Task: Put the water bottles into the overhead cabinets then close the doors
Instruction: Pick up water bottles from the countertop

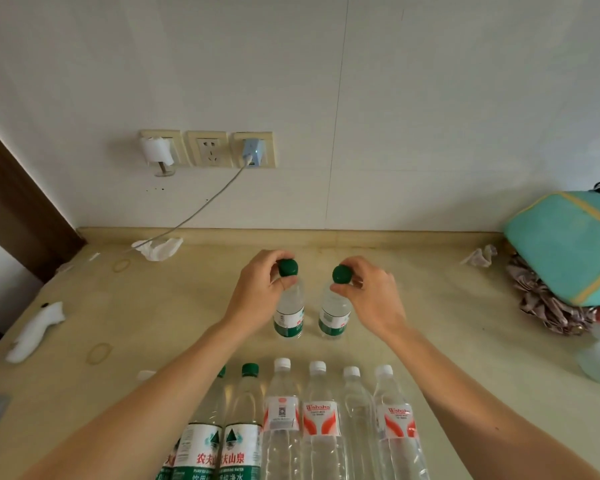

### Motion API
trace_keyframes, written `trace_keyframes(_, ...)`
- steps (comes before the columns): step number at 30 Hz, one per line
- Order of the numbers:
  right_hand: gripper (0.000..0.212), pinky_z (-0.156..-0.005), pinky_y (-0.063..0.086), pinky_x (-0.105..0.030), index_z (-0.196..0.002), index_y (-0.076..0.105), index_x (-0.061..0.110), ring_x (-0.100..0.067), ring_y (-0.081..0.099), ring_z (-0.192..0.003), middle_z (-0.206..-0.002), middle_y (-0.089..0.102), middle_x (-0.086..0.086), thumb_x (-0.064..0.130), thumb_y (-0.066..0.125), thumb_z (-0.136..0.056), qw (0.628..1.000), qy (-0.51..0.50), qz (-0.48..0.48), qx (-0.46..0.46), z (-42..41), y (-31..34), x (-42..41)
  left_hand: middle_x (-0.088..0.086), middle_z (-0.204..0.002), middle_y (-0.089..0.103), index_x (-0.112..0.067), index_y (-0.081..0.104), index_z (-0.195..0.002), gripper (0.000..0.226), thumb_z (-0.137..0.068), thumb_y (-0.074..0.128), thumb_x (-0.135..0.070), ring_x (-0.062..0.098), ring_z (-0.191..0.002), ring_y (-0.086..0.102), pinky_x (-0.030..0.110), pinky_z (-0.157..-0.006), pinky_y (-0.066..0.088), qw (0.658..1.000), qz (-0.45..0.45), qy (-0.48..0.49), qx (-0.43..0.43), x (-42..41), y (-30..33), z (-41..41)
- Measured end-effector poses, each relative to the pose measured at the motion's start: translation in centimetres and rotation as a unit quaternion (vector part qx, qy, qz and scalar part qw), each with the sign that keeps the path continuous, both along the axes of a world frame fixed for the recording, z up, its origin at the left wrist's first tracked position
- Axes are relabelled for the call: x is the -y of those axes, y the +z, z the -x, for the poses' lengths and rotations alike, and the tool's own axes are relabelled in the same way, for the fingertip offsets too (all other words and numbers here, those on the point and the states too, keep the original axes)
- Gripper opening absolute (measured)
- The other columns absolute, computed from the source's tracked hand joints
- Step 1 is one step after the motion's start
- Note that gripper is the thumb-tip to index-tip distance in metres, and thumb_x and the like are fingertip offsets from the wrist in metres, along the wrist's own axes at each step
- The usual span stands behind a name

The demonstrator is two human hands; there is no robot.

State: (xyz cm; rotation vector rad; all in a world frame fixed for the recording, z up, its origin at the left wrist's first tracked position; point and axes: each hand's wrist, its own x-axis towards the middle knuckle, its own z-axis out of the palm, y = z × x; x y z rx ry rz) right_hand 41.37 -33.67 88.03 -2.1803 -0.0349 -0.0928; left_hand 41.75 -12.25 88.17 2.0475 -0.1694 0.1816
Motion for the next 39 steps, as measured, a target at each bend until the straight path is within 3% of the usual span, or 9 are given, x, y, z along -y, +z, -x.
trace_keyframes(4,0.025,-0.075,0.053,-0.029,-0.101,0.065,0.023,-0.021,0.064,-0.091,-0.093,0.071,0.001,0.018,0.081,-0.083,1.000,0.004,0.015,0.008,-0.9,-0.4,0.2,-0.004,-0.117,0.065,-0.017,0.064,-0.120,0.035,-0.088,0.074,-0.005,0.007,-0.107,0.063,0.006,-0.089,0.045,1.000,-0.010,0.007,-0.018,-0.5,-1.0,-0.4)
trace_keyframes(10,0.029,-0.091,0.053,-0.030,-0.112,0.064,0.022,-0.012,0.064,-0.103,-0.103,0.070,0.008,0.022,0.079,-0.086,1.000,0.000,-0.004,0.003,-1.5,-1.0,0.4,-0.009,-0.118,0.063,-0.026,0.061,-0.116,0.036,-0.089,0.074,-0.007,-0.007,-0.109,0.059,0.015,-0.098,0.048,0.999,-0.015,-0.040,-0.024,-0.5,-1.4,-0.8)
trace_keyframes(14,0.035,-0.088,0.051,-0.023,-0.113,0.062,0.028,-0.008,0.062,-0.103,-0.102,0.066,0.019,0.029,0.081,-0.084,1.000,-0.005,-0.028,-0.004,-1.5,-2.2,0.6,-0.010,-0.123,0.061,-0.027,0.059,-0.120,0.039,-0.089,0.074,-0.010,-0.002,-0.115,0.059,0.022,-0.105,0.047,0.999,0.012,-0.042,-0.030,-0.7,-2.0,-0.7)
trace_keyframes(18,0.071,-0.092,0.052,-0.030,-0.134,0.056,0.021,-0.010,0.061,-0.110,-0.122,0.064,0.012,0.036,0.089,-0.073,0.994,-0.030,-0.069,-0.079,-1.2,-5.0,1.4,-0.015,-0.136,0.052,-0.039,0.043,-0.140,0.071,-0.083,0.082,-0.022,-0.004,-0.126,0.050,0.015,-0.101,0.041,0.996,0.039,-0.043,-0.073,-1.3,-3.8,-0.1)
trace_keyframes(21,0.083,-0.085,0.055,-0.029,-0.137,0.051,0.018,-0.011,0.064,-0.108,-0.121,0.063,0.010,0.033,0.093,-0.067,0.983,-0.012,-0.101,-0.154,-0.8,-7.4,1.6,-0.013,-0.142,0.050,-0.036,0.035,-0.149,0.090,-0.077,0.087,-0.026,0.005,-0.131,0.049,0.027,-0.107,0.042,0.990,0.046,-0.038,-0.131,-1.0,-5.8,0.4)
trace_keyframes(24,0.079,-0.075,0.050,-0.016,-0.133,0.050,0.021,-0.002,0.062,-0.101,-0.119,0.063,0.009,0.024,0.094,-0.067,0.975,0.005,-0.119,-0.187,-0.5,-9.6,1.0,-0.015,-0.132,0.057,-0.032,0.038,-0.143,0.086,-0.074,0.089,-0.032,0.006,-0.122,0.056,0.025,-0.098,0.047,0.984,0.043,-0.010,-0.174,-0.4,-7.9,0.6)
trace_keyframes(28,0.066,-0.088,0.055,-0.028,-0.123,0.054,0.023,-0.016,0.065,-0.106,-0.115,0.068,0.003,0.008,0.091,-0.070,0.975,-0.006,-0.149,-0.162,-1.1,-11.5,0.5,-0.018,-0.114,0.061,-0.035,0.041,-0.127,0.071,-0.074,0.087,-0.033,-0.004,-0.103,0.061,0.010,-0.075,0.050,0.979,0.044,0.022,-0.197,0.2,-9.7,0.6)
trace_keyframes(32,0.060,-0.075,0.053,-0.013,-0.112,0.056,0.033,-0.002,0.069,-0.096,-0.105,0.072,0.012,0.006,0.090,-0.070,0.977,-0.011,-0.162,-0.137,-1.2,-12.3,0.2,-0.017,-0.108,0.062,-0.046,0.041,-0.113,0.065,-0.072,0.088,-0.031,-0.010,-0.096,0.060,0.006,-0.070,0.047,0.980,0.043,0.046,-0.187,0.3,-10.5,0.5)
trace_keyframes(39,0.056,-0.066,0.055,-0.018,-0.106,0.060,0.030,0.000,0.071,-0.085,-0.092,0.075,0.019,0.007,0.092,-0.066,0.971,-0.052,-0.187,-0.142,-0.4,-12.1,0.1,-0.017,-0.101,0.065,-0.034,0.049,-0.111,0.057,-0.071,0.088,-0.029,-0.011,-0.089,0.059,0.006,-0.065,0.045,0.982,0.042,0.065,-0.174,0.4,-10.3,0.9)
